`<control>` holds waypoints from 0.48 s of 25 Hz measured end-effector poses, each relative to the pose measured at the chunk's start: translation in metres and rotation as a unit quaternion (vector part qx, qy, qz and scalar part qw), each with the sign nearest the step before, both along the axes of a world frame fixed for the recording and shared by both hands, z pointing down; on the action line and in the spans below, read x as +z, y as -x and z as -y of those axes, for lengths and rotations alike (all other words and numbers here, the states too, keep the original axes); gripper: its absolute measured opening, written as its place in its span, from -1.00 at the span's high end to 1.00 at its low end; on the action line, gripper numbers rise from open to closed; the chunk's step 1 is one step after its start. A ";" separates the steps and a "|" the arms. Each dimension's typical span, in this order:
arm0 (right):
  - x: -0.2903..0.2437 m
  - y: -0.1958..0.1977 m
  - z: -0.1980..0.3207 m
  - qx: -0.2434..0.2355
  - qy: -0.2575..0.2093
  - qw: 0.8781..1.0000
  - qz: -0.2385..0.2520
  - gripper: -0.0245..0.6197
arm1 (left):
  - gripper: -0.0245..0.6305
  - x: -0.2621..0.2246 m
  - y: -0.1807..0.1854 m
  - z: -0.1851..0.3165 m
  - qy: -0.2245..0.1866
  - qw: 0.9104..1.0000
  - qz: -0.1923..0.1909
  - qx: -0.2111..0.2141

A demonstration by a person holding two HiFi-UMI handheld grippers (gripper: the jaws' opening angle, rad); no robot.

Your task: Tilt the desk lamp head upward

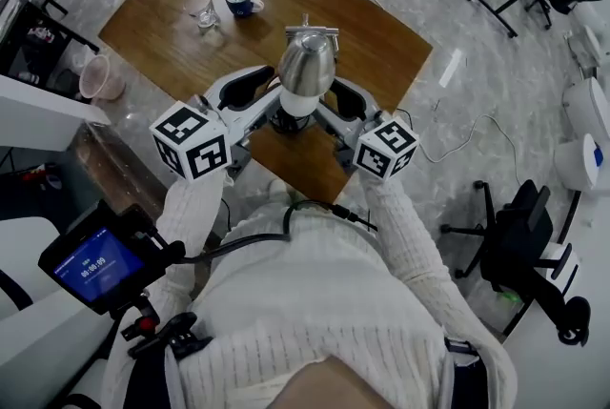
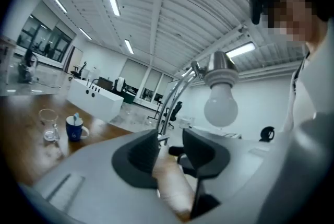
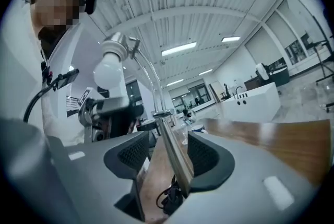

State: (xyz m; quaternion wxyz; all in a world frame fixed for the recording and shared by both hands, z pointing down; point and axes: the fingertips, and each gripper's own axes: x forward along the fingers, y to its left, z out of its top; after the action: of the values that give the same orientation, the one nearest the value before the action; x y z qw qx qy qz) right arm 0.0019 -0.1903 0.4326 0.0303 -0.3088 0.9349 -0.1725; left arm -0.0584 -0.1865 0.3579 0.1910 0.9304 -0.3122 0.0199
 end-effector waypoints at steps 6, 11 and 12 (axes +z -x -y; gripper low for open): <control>-0.037 -0.013 -0.049 0.077 -0.006 0.997 0.001 0.76 | 0.90 0.032 -0.017 -0.051 0.001 0.999 0.018 -0.045; -0.040 -0.003 -0.059 0.092 -0.014 0.996 -0.009 0.89 | 0.90 0.057 -0.011 -0.058 0.015 0.996 0.026 -0.088; -0.040 -0.004 -0.064 0.094 -0.012 0.995 -0.014 0.91 | 0.90 0.059 -0.010 -0.062 0.020 0.994 0.034 -0.103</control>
State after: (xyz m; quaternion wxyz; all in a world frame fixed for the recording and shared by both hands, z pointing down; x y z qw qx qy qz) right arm 0.0057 -0.1263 0.3924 0.0367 -0.3970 0.9043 -0.1528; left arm -0.0487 -0.1246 0.4168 0.1996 0.8882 -0.4122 0.0381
